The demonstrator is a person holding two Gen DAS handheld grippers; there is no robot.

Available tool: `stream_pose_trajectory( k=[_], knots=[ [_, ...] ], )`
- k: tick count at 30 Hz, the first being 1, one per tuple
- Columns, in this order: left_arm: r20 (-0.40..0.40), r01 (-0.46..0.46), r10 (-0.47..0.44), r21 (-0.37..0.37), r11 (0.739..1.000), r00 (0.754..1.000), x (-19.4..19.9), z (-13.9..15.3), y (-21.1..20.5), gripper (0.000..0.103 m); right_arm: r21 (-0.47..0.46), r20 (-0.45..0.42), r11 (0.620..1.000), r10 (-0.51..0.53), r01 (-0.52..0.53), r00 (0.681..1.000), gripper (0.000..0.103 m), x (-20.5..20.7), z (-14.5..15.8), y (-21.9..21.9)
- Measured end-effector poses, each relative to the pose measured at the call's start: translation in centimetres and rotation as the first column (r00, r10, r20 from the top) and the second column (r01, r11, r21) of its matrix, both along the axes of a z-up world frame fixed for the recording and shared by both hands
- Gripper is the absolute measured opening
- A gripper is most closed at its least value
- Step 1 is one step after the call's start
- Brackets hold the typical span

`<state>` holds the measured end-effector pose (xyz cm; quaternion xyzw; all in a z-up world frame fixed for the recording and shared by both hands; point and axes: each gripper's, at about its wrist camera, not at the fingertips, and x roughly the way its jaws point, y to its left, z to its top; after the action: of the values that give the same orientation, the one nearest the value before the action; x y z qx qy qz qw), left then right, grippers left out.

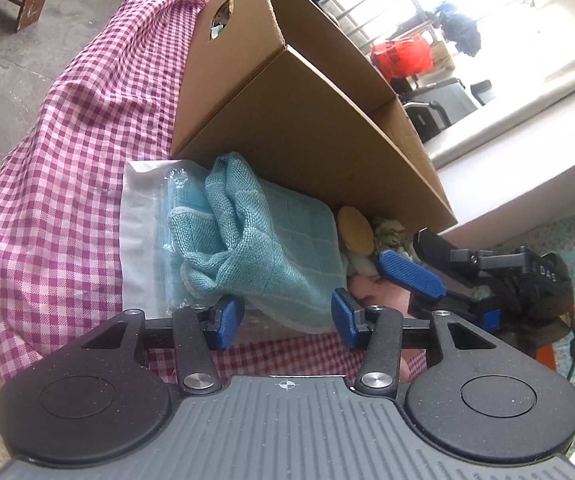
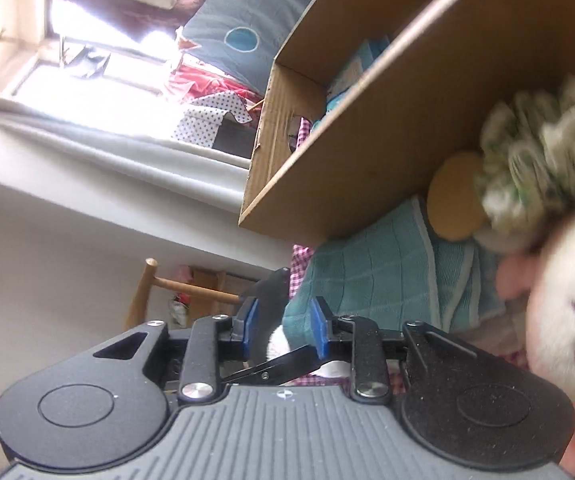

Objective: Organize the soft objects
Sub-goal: 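Close the right gripper on the edge of the teal towel, then grasp the teal towel with the left gripper while the right gripper holds and lifts it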

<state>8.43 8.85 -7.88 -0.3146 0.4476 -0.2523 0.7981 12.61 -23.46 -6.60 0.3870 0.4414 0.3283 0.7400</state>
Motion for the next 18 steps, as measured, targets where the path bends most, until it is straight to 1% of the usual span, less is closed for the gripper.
stream_pose_trajectory(
  k=[2, 4, 6, 7, 9, 10, 11, 12, 13, 14, 16, 17, 18],
  knots=[
    [0.003, -0.007, 0.007, 0.011, 1.0, 1.0, 0.2, 0.2, -0.1, 0.053, -0.117, 0.062, 0.992, 0.043, -0.035, 0.997, 0.045, 0.9, 1.2, 1.0],
    [0.01, -0.021, 0.021, 0.031, 0.999, 1.0, 0.4, 0.5, -0.4, 0.053, -0.23, 0.116, 0.971, 0.09, -0.061, 0.989, 0.046, 1.6, 1.9, 2.3],
    [0.015, -0.038, 0.037, 0.057, 0.998, 0.999, 0.7, 0.7, -0.7, 0.053, -0.359, 0.18, 0.929, 0.162, -0.088, 0.97, 0.046, 1.5, 2.4, 3.6],
    [0.015, -0.048, 0.047, 0.066, 0.997, 0.999, 0.8, 0.7, -0.8, 0.053, -0.431, 0.211, 0.897, 0.209, -0.101, 0.955, 0.046, 1.0, 2.6, 4.4],
    [0.003, -0.069, 0.069, 0.067, 0.995, 0.998, 1.1, 0.6, -0.8, 0.052, -0.549, 0.257, 0.827, 0.303, -0.12, 0.918, 0.047, -0.6, 2.6, 5.5],
    [-0.014, -0.079, 0.079, 0.057, 0.995, 0.997, 1.4, 0.4, -0.7, 0.052, -0.594, 0.272, 0.794, 0.349, -0.129, 0.897, 0.049, -1.3, 2.6, 6.1],
    [-0.029, -0.086, 0.087, 0.045, 0.995, 0.996, 1.6, 0.2, -0.5, 0.052, -0.644, 0.295, 0.753, 0.405, -0.132, 0.865, 0.054, -2.7, 2.6, 6.3],
    [-0.041, -0.092, 0.093, 0.034, 0.995, 0.995, 1.8, 0.1, -0.4, 0.051, -0.681, 0.311, 0.721, 0.448, -0.132, 0.838, 0.058, -3.6, 2.6, 6.8],
    [-0.054, -0.096, 0.098, 0.022, 0.995, 0.994, 2.0, 0.0, -0.2, 0.049, -0.718, 0.328, 0.684, 0.493, -0.127, 0.806, 0.065, -4.4, 2.6, 7.6],
    [-0.065, -0.102, 0.102, 0.008, 0.995, 0.993, 2.2, 0.0, 0.0, 0.047, -0.748, 0.345, 0.655, 0.523, -0.108, 0.78, 0.067, -5.1, 2.7, 8.3],
    [-0.077, -0.119, 0.117, -0.014, 0.993, 0.99, 2.5, 0.0, 0.4, 0.035, -0.788, 0.376, 0.612, 0.559, -0.062, 0.739, 0.067, -6.2, 2.6, 9.4],
    [-0.083, -0.132, 0.13, -0.021, 0.991, 0.988, 2.7, 0.1, 0.5, 0.031, -0.8, 0.388, 0.599, 0.566, -0.039, 0.727, 0.067, -6.6, 2.5, 9.9],
    [-0.086, -0.144, 0.141, -0.029, 0.989, 0.986, 2.8, 0.2, 0.6, 0.025, -0.807, 0.396, 0.59, 0.564, -0.019, 0.725, 0.067, -6.7, 2.4, 10.3]
  ],
)
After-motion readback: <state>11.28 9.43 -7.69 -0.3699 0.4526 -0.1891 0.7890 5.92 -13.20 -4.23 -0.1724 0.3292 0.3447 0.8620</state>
